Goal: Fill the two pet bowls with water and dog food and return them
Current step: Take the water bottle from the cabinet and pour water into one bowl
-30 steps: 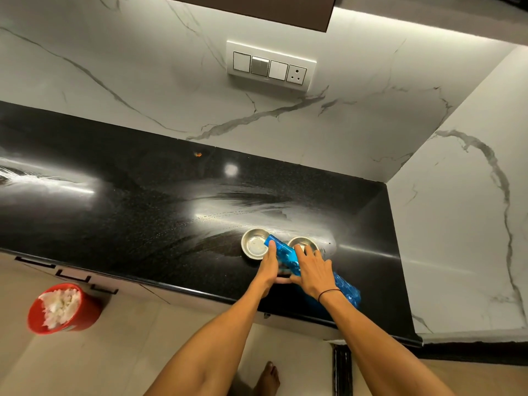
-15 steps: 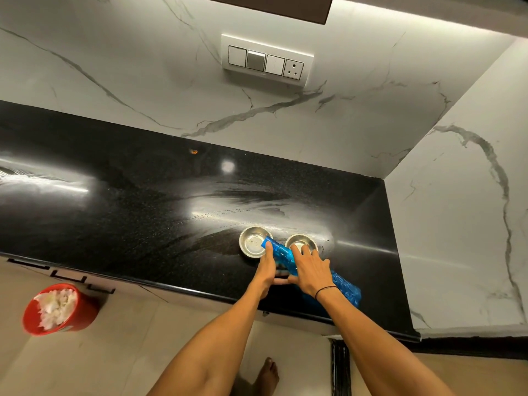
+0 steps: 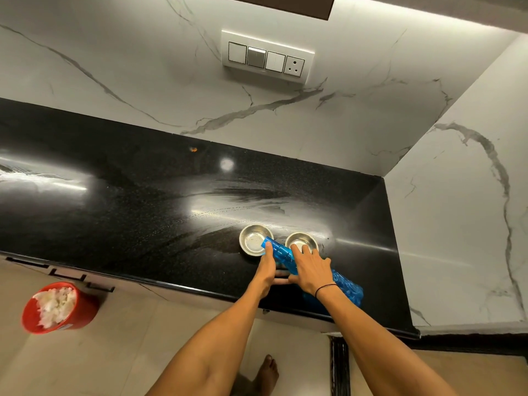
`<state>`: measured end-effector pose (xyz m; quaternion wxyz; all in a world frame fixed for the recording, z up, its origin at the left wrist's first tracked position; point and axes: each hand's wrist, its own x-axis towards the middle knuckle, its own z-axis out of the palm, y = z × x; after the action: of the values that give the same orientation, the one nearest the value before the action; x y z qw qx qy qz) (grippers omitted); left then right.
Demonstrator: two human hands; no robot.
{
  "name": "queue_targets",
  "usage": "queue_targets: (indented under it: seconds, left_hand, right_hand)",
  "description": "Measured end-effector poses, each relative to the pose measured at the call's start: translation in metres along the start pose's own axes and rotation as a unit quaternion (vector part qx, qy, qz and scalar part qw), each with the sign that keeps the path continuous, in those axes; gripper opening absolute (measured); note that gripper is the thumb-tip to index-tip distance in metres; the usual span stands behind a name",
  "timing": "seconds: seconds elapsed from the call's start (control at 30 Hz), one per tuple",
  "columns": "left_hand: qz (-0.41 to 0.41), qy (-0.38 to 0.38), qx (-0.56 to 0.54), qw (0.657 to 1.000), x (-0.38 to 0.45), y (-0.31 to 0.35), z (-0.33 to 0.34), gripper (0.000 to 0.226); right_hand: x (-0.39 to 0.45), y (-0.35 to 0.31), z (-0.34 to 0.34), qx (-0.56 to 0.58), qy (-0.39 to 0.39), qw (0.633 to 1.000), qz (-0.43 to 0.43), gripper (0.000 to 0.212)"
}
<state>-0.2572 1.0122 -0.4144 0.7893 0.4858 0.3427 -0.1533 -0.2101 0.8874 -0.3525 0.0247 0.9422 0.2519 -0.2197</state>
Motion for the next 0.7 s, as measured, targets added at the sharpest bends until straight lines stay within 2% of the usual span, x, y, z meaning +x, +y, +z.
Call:
queue_targets:
  seconds: [0.7]
  left_hand:
    - [-0.015, -0.009, 0.004, 1.0, -0.0066, 0.002, 0.0004, 0.081]
  right_hand:
    - [-0.0039, -0.0026, -0.004, -0.01, -0.013, 1.0, 0.01, 0.077]
